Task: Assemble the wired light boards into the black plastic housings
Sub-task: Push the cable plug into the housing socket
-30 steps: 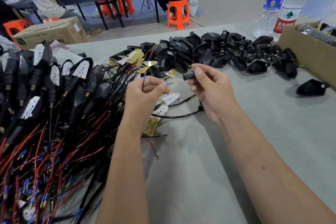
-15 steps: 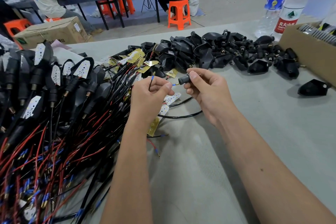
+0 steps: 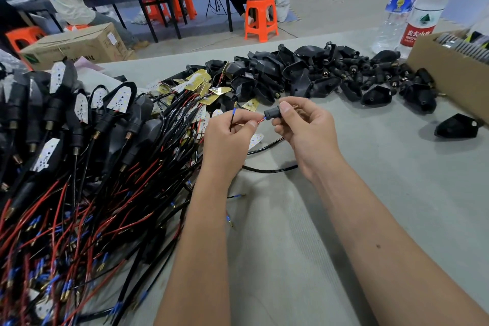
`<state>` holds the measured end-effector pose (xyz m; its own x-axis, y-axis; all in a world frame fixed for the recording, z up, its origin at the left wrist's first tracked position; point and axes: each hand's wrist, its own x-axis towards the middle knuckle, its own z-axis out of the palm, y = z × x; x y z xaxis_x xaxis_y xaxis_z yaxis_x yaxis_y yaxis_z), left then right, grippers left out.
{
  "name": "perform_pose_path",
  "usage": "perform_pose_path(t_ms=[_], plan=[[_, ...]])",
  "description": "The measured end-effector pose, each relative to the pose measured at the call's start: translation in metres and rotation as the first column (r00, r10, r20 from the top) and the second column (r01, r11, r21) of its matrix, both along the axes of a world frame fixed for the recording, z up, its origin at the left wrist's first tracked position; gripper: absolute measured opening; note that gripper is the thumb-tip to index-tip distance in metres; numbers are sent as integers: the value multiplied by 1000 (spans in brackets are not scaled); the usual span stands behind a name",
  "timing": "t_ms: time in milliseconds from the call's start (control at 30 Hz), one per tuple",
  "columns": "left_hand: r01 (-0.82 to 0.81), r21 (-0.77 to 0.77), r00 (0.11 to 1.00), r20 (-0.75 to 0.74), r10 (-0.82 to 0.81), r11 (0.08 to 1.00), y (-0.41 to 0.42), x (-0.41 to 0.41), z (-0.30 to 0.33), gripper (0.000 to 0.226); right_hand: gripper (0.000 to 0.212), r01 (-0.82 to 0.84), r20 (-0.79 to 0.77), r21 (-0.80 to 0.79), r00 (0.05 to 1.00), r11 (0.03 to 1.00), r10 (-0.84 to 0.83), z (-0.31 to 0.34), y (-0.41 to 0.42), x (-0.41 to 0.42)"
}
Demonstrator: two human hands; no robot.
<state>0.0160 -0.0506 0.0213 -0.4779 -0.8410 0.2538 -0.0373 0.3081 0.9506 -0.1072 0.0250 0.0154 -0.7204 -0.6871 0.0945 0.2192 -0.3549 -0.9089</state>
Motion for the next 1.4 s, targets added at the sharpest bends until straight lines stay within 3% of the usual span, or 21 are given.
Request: perform_pose_path(t_ms=[100,267,400,500,667,767,900,1033,1200,1300,1400], plan=[[-6,50,1000,-15,7,999,-2,-1,-2,21,10,20,5,3,1000,1000,-20,0,0,-1],[-86,207,976,-181,125,974,4,-5,-1,11,7,-57,-21,37,998,998,57,1,2,1],[58,372,959,-279,52,926,3,-4,3,12,8,39,-35,40,999,998,-38,2,1,0],[107,366,966,-257,-10,925,3,-1,3,23,7,73,15,17,997,997,-73,2,1,-1],[57,417,970,-237,48,907,3,-4,2,9,7,108,114,-38,988,993,-103,4,-1,0],[90,442,986,-168,-15,892,0,-1,1,19,6,155,142,-48,979,987,-147,3,-1,-2],[126,399,990,-107,-90,908,-2,6,-2,9,5,174,199,-62,967,983,-159,4,1,-7],[109,368,994,-71,-88,923,-1,7,0,19,5,135,215,-83,970,987,-115,4,2,-8],[136,415,981,-181,-65,899,1,-1,7,39,3,68,186,-106,981,992,-47,3,0,-6],[150,461,970,-242,-39,874,3,-3,11,17,7,37,179,-92,984,995,-20,2,-1,-4],[158,452,978,-197,-74,878,2,-2,10,18,10,-5,137,-69,990,998,15,5,2,-4]])
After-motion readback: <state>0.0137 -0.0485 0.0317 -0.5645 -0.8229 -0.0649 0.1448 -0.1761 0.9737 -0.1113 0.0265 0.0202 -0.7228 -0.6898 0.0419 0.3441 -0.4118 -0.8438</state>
